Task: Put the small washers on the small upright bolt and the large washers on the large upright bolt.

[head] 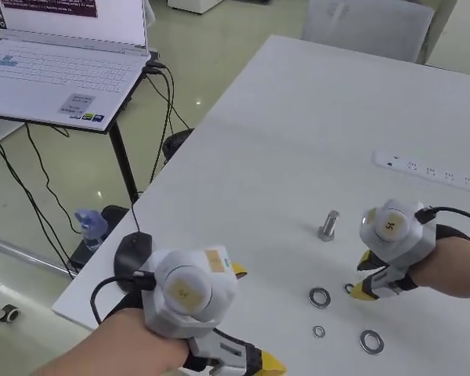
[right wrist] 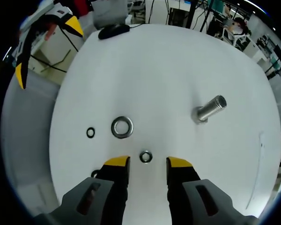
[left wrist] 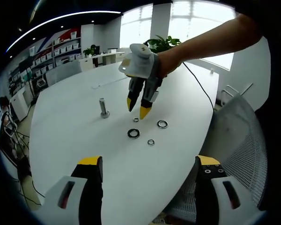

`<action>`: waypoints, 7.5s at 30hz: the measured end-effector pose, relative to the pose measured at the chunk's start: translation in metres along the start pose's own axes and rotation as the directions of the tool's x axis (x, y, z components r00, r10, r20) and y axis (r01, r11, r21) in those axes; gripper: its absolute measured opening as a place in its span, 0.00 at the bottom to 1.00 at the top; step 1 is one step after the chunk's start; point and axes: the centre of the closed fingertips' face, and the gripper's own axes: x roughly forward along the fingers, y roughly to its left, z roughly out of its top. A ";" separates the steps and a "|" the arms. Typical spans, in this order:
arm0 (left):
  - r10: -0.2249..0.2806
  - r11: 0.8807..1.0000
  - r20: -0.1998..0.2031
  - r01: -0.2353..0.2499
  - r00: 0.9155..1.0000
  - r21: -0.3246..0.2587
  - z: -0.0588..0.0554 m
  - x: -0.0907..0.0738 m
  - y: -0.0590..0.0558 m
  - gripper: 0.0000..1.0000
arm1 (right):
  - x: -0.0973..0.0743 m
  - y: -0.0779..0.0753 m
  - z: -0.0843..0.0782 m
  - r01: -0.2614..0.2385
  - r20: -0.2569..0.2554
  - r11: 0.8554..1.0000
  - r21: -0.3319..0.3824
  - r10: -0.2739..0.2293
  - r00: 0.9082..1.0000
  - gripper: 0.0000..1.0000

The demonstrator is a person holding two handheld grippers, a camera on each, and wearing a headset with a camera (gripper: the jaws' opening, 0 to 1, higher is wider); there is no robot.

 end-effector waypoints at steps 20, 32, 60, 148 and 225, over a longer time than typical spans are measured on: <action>-0.012 1.000 -0.006 0.012 1.000 -0.010 -0.007 -0.003 -0.001 0.78 | 0.012 0.003 -0.005 -0.008 -0.029 1.000 0.025 0.009 1.000 0.28; -0.007 1.000 0.007 0.007 1.000 -0.003 -0.001 -0.005 0.002 0.77 | 0.012 0.003 -0.006 0.001 -0.028 0.999 0.043 0.000 1.000 0.20; -0.001 1.000 0.007 0.001 1.000 -0.024 -0.001 -0.006 0.001 0.77 | -0.003 0.003 -0.011 0.032 -0.047 0.996 0.081 -0.029 0.998 0.12; -0.016 1.000 -0.021 0.015 1.000 -0.009 0.003 0.018 -0.003 0.96 | -0.085 -0.054 -0.086 0.123 -0.052 0.966 0.226 -0.114 0.992 0.12; -0.033 0.999 -0.028 0.032 0.999 -0.042 -0.004 0.021 0.000 0.88 | -0.034 -0.053 -0.099 0.087 -0.111 0.980 0.180 -0.068 0.992 0.14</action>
